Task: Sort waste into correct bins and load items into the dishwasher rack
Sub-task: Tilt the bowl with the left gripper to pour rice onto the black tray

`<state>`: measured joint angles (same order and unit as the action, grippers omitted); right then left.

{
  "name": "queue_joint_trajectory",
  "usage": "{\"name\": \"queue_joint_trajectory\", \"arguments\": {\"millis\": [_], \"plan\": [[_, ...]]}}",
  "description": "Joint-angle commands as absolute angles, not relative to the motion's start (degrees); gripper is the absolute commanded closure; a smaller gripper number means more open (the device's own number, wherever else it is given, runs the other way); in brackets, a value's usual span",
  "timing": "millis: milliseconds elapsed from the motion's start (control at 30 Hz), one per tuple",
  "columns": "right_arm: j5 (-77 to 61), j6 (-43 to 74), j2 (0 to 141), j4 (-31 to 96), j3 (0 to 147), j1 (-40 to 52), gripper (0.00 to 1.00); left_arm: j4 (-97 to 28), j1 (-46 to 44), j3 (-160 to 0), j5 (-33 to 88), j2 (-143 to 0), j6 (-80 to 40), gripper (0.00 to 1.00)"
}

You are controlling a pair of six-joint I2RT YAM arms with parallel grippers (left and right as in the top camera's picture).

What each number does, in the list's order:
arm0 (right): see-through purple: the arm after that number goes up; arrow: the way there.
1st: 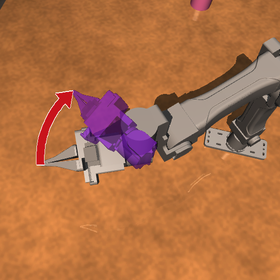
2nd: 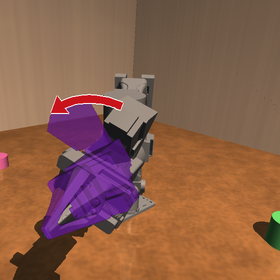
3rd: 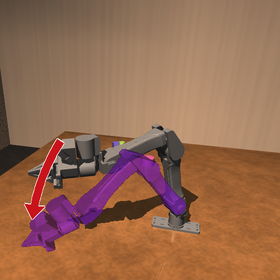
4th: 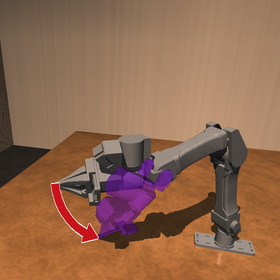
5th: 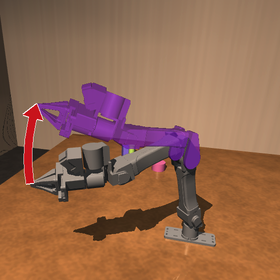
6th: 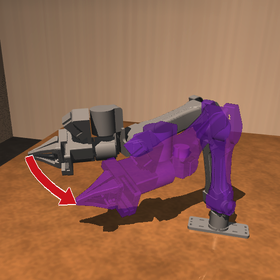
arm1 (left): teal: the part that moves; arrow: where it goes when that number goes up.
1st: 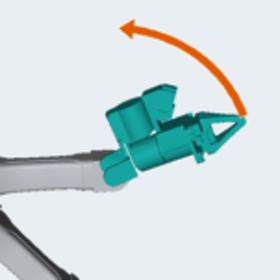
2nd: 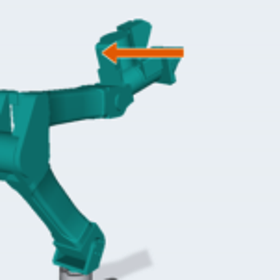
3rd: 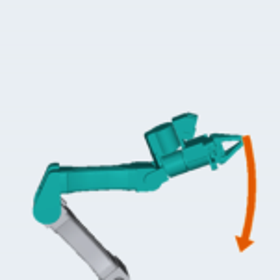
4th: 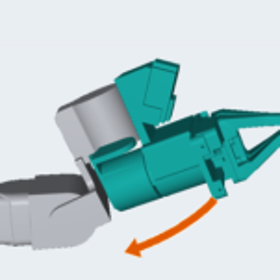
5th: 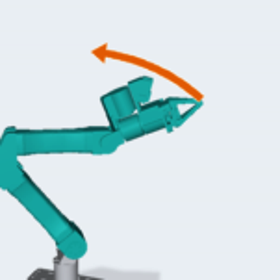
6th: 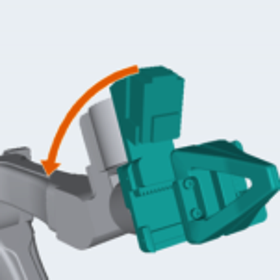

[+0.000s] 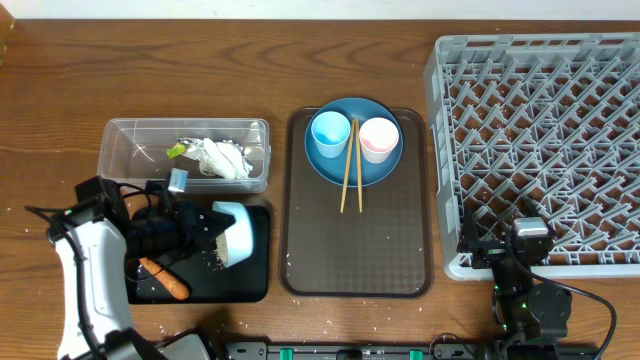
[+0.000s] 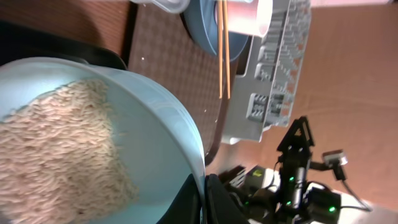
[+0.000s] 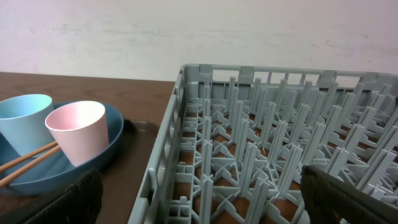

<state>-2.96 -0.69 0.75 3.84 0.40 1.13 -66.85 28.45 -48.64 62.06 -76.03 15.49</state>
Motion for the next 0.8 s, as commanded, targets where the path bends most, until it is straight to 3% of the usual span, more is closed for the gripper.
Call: {"name": "queue_joint_trajectory", "arguments": {"millis": [0, 367, 767], "plan": [[-3.0, -0.9, 0.8, 4.1, 0.3, 0.9, 0.01, -67.7, 31.7, -48.5, 66.4, -77.6, 19.8, 0.94], [-3.0, -0.9, 0.8, 4.1, 0.3, 0.9, 0.01, -70.1, 42.3, -47.6, 70.6, -79.5, 21.4, 0.94], [-3.0, -0.9, 0.8, 4.1, 0.3, 0.9, 0.01, -73.0, 43.4, -47.0, 70.5, -79.7, 23.1, 0.94]]}}
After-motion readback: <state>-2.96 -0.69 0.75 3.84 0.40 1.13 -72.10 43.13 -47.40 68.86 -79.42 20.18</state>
